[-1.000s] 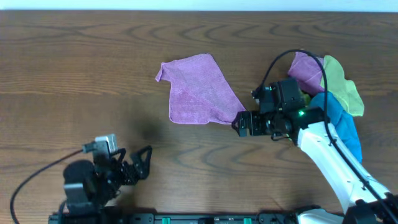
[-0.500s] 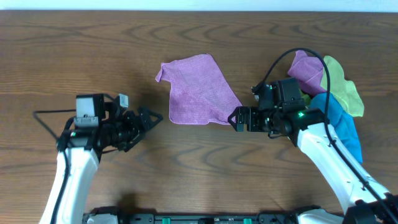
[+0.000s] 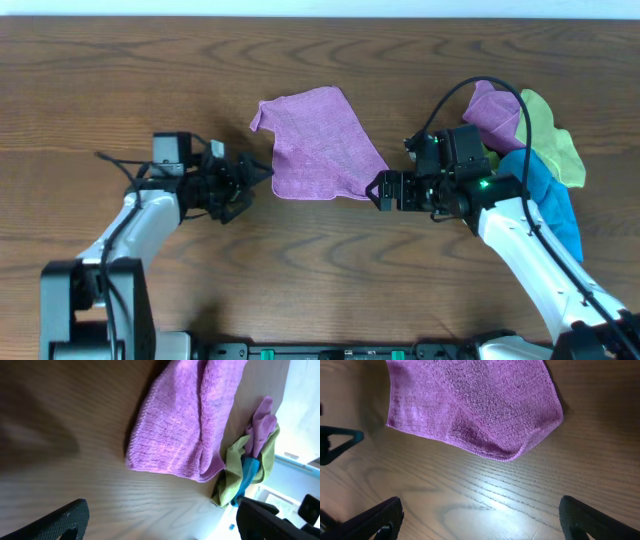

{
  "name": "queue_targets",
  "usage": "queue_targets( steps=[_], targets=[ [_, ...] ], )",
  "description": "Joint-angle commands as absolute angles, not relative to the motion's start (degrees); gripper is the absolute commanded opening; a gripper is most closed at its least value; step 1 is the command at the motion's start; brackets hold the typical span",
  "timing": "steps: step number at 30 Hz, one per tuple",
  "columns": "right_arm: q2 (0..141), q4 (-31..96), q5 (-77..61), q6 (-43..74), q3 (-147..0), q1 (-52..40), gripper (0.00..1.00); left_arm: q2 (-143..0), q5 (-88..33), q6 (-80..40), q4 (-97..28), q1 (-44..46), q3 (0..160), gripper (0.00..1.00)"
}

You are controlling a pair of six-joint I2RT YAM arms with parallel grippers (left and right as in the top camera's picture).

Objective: Fold the cloth
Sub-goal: 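Bring the left gripper to the cloth's left edge, both grippers grasping edges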

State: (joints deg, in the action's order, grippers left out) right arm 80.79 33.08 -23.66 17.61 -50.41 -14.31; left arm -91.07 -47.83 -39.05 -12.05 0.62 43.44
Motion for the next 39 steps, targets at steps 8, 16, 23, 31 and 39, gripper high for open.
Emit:
queue_targets(
  steps=[8,16,23,31,39],
  targets=[
    [80.07,32.51,-24.29,18.44,-50.3,-13.8,0.99,-96.25,-41.95,-45.65,-5.23,6.76,44.21,0.95],
    [80.07,32.51,-24.32,18.44,-50.3,-13.8,0.99,-96.27,-35.73,-48.71,-4.14,10.0,44.21,0.96],
    [80.07,32.51,-25.02,18.44,-50.3,-13.8,0.99,-98.24,-33.89,-50.06,-2.5,12.12,44.21,0.99],
    [80.07,32.53,-26.0,18.44,-50.3,-13.8,0.99,-102.87,-34.28,-51.37,0.54,12.82,44.21,0.29],
    [80.16,32.75,-22.61,18.46,-50.24,-13.8,0.99,-101.62,-38.17,-42.35,-0.6,11.7,45.76,0.06]
  ],
)
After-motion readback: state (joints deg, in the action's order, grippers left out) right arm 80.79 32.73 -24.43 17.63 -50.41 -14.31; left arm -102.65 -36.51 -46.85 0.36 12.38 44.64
